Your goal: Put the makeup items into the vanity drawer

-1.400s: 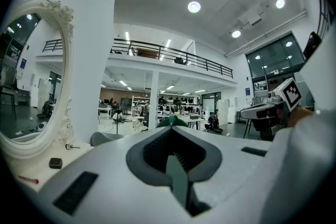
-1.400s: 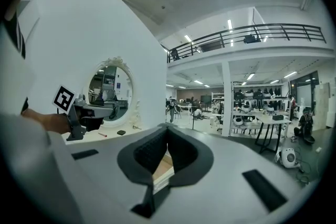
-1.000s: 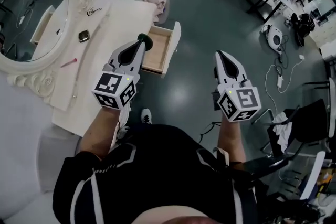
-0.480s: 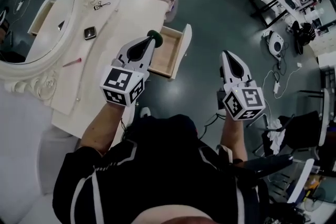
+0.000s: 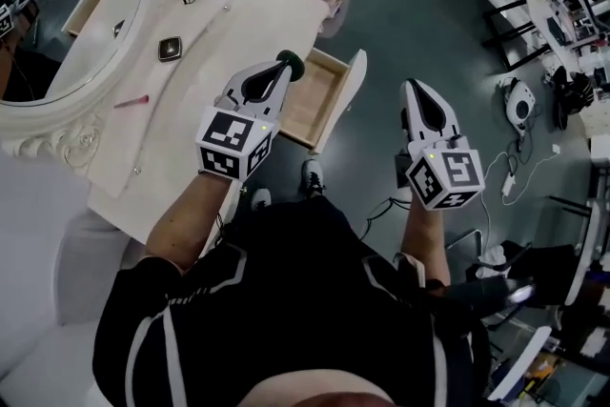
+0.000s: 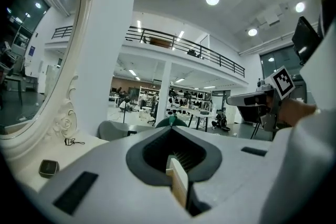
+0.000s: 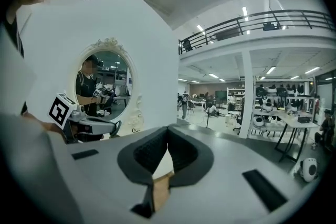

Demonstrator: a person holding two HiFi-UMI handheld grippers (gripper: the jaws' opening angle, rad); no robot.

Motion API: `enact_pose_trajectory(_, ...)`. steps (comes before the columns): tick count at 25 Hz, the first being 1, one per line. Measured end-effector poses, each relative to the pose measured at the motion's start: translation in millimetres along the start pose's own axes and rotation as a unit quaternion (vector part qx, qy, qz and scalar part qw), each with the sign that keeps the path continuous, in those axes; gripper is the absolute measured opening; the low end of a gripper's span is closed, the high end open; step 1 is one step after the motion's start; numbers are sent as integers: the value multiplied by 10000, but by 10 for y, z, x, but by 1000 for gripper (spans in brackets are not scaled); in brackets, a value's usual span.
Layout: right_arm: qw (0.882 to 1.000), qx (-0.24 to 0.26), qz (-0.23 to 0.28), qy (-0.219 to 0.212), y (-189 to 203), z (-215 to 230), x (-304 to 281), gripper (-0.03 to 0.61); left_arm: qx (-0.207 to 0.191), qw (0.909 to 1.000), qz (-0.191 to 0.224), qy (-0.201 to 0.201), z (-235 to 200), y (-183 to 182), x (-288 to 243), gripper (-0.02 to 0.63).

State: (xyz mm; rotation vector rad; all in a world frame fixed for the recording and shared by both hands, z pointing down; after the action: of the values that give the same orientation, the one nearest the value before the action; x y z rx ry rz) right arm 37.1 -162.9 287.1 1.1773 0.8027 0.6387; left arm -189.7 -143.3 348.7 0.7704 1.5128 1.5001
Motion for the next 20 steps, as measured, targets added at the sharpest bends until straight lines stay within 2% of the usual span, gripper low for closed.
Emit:
enact_pose_trajectory(3, 9998, -70, 49, -155, -91, 225, -165, 6, 49, 9999, -98, -99, 17, 17, -197, 3)
enact_pose_trajectory(8, 9995, 98, 82, -293, -207, 635, -398, 6, -31, 9990, -331, -290, 64, 95, -582, 3)
enact_pose_trajectory(14, 9989, -95, -183, -411, -18, 1141, -672, 6, -108, 9964, -748, -387, 109, 358, -1120, 3)
enact_pose_trajectory(20, 9977, -210, -280, -576, 137, 1547, -843, 6, -221, 9910, -1177, -601, 180, 771, -1609, 4)
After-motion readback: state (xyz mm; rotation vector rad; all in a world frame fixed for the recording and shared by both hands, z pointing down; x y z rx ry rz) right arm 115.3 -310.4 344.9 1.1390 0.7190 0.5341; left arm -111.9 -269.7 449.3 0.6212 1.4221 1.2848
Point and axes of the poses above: the fingertips, and each gripper's own axes: x backward along the fingers, z to its right, y out of its underside, the point moved 4 cm from there along x, backward along the fingers, and after that the axes turned 13 degrees about -x, right-handed, at the moved point
